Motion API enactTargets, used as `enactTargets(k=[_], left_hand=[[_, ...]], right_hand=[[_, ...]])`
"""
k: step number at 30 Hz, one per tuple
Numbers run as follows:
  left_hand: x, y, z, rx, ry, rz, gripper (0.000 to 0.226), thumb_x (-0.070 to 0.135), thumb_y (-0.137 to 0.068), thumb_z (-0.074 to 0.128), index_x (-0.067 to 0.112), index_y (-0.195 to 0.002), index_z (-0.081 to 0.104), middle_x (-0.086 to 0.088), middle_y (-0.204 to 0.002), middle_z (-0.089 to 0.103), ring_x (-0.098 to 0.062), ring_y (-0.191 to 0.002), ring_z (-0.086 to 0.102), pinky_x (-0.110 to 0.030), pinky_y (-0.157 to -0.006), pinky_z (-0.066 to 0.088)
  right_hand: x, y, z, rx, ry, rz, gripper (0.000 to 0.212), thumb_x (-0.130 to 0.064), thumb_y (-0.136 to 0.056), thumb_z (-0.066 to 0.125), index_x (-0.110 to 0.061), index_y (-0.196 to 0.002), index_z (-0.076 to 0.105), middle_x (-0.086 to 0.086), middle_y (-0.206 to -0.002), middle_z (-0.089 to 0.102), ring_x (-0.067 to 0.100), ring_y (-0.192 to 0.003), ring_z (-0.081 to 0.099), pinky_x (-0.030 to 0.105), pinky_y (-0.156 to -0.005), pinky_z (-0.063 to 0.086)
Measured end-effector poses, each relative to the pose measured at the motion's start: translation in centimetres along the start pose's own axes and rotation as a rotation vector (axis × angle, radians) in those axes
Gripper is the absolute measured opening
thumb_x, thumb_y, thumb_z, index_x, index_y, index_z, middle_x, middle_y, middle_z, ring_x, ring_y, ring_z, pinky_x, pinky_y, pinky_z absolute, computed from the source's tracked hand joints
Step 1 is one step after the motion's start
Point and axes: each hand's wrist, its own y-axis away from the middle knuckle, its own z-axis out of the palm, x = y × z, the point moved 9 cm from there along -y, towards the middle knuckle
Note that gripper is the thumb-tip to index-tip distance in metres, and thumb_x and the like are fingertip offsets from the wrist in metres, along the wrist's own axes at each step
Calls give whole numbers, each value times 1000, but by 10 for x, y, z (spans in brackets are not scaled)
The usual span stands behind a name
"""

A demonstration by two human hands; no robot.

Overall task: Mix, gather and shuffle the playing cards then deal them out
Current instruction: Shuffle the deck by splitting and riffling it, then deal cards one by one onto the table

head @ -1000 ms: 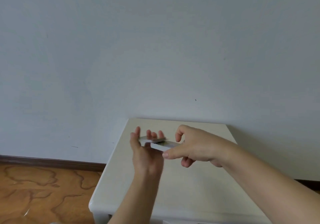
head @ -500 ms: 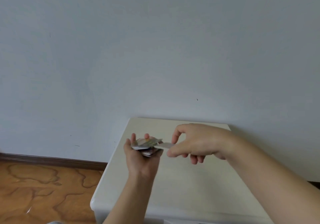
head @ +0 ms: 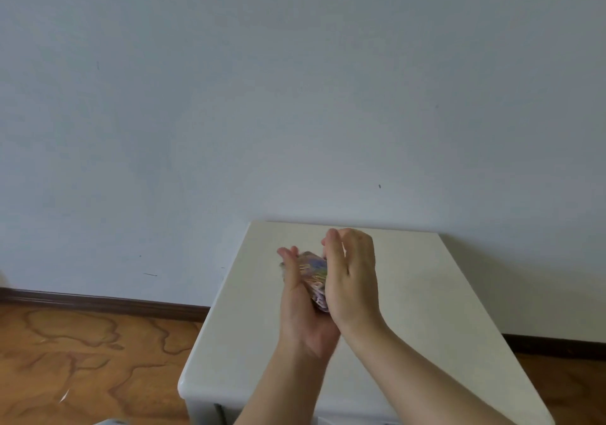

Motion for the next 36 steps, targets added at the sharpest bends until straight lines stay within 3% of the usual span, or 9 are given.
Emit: enactTargets(k=[4,9,12,15,19,22,27,32,36], left_hand=[[-6,8,-1,-73,-98,-40,26,35,-89,63,31,-114,70,-9,-115,73,-34,-109,69,-45,-95,51],[13,1,-12,-39,-182,-9,30,32,-102,49,45,-128,59,-17,-123,70,-41,-107,69,-51,-72,60],[32,-3,-23,-1,-214,-22,29,35,-101,52,41,-128,61,-16,-130,67,-49,-110,66,-51,-67,61],[48,-7,-37,39,-233,-14,36,16,-98,57,31,-131,60,-24,-119,69,-52,-111,64,-57,-72,60],[54,-8,-56,119,-417,-47,38,9,-92,54,31,-121,66,-22,-113,72,-44,-107,67,-71,-88,48],[53,-7,-75,250,-591,-97,36,11,-87,58,5,-121,66,-24,-106,75,-39,-93,71,-57,-89,55],[62,-6,-86,311,-704,-40,17,3,-87,62,0,-100,72,-20,-85,77,-27,-66,76,-33,-54,61],[81,-5,-94,378,-724,17,15,8,-86,71,4,-100,73,-16,-87,78,-25,-65,74,-33,-62,59],[111,1,-100,466,-658,179,11,9,-90,59,6,-98,66,-16,-86,71,-30,-72,69,-35,-61,58]], right_hand=[[40,-7,9,-77,-40,316,33,-52,-96,37,-28,-90,59,-9,-111,46,13,-111,54,39,-97,44],[49,-7,7,-43,-189,356,32,-56,-91,43,-29,-88,59,-3,-107,52,-2,-85,58,31,-79,46],[59,-17,-8,-16,-132,380,23,-47,-93,49,-26,-92,59,1,-110,56,2,-91,57,32,-75,41],[72,-20,-15,-68,-74,437,16,-31,-92,55,-17,-88,62,2,-94,64,16,-84,60,34,-72,44],[81,-8,6,-352,-34,484,13,-28,-90,62,-18,-92,70,-2,-90,69,14,-78,66,31,-74,50],[81,3,25,-532,20,467,18,-40,-89,63,-28,-99,69,-4,-96,71,12,-81,67,29,-75,51],[93,11,36,-590,-23,552,21,-31,-87,72,-12,-96,73,5,-82,70,13,-61,65,29,-65,58],[104,5,44,-500,-100,618,14,-15,-87,74,-2,-90,74,8,-72,70,13,-52,63,24,-51,56],[111,-10,50,-451,-181,705,22,-20,-88,74,1,-91,68,13,-76,64,18,-51,62,27,-52,58]])
